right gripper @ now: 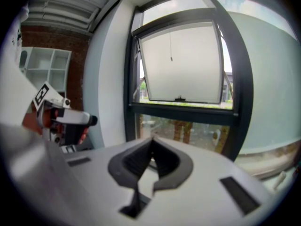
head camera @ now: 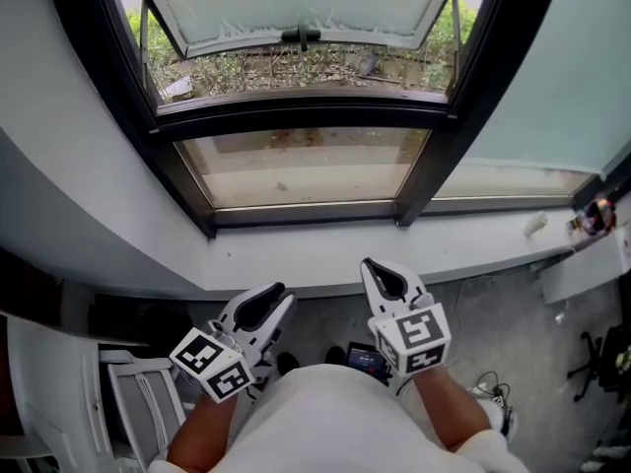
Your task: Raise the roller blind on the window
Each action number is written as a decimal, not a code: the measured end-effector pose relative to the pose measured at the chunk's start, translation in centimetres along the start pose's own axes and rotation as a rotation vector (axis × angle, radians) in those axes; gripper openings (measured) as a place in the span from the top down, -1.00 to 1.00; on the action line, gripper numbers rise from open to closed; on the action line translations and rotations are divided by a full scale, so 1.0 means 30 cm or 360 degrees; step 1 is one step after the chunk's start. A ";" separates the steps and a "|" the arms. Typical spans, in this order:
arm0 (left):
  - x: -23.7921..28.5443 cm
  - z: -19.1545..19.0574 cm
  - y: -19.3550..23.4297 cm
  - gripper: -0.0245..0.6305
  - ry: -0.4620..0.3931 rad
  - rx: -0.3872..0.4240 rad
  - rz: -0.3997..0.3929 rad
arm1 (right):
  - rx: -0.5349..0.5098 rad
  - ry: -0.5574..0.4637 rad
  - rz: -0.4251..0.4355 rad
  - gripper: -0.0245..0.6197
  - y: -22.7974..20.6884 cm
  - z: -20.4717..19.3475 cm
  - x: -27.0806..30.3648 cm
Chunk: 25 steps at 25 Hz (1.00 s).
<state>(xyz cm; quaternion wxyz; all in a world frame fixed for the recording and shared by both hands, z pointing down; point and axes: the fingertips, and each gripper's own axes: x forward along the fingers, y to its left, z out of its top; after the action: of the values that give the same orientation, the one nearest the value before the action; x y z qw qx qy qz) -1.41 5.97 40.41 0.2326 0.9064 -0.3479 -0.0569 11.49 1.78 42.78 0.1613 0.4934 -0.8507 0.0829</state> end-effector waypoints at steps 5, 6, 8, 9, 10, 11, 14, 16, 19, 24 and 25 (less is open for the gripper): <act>0.010 -0.002 -0.005 0.58 0.0000 0.0002 0.0000 | -0.0022 -0.0012 0.0010 0.86 -0.001 0.010 -0.001; 0.011 0.000 -0.006 0.58 -0.0002 0.0003 0.0001 | -0.0023 -0.0010 0.0013 0.86 -0.001 0.011 0.000; 0.013 0.003 -0.009 0.58 -0.0006 0.0005 0.0002 | -0.0024 -0.0011 0.0019 0.86 0.000 0.014 0.000; 0.014 0.004 -0.009 0.58 -0.0007 0.0006 0.0003 | -0.0025 -0.0013 0.0023 0.86 0.002 0.016 0.000; 0.013 0.005 -0.008 0.58 -0.0007 0.0007 0.0005 | -0.0026 -0.0015 0.0027 0.86 0.005 0.018 0.001; 0.013 0.006 -0.007 0.58 -0.0006 0.0007 0.0006 | -0.0027 -0.0017 0.0029 0.86 0.007 0.020 0.002; 0.013 0.007 -0.004 0.58 -0.0006 0.0008 0.0005 | -0.0033 -0.0016 0.0028 0.86 0.008 0.022 0.007; 0.012 0.008 -0.004 0.58 -0.0007 0.0010 0.0004 | -0.0036 -0.0017 0.0022 0.86 0.005 0.023 0.007; 0.009 0.006 -0.008 0.58 -0.0003 0.0013 0.0004 | -0.0034 -0.0020 0.0017 0.86 0.005 0.021 0.003; 0.010 0.013 -0.008 0.58 0.0000 0.0019 0.0006 | -0.0044 -0.0024 0.0013 0.86 0.005 0.027 0.006; 0.012 0.015 -0.007 0.58 -0.0003 0.0022 0.0006 | -0.0048 -0.0026 0.0013 0.86 0.004 0.030 0.008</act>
<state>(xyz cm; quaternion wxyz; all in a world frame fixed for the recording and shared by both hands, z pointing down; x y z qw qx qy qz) -1.12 5.70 39.92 0.2261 0.9073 -0.3501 -0.0549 11.09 1.37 42.04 0.1614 0.4880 -0.8552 0.0666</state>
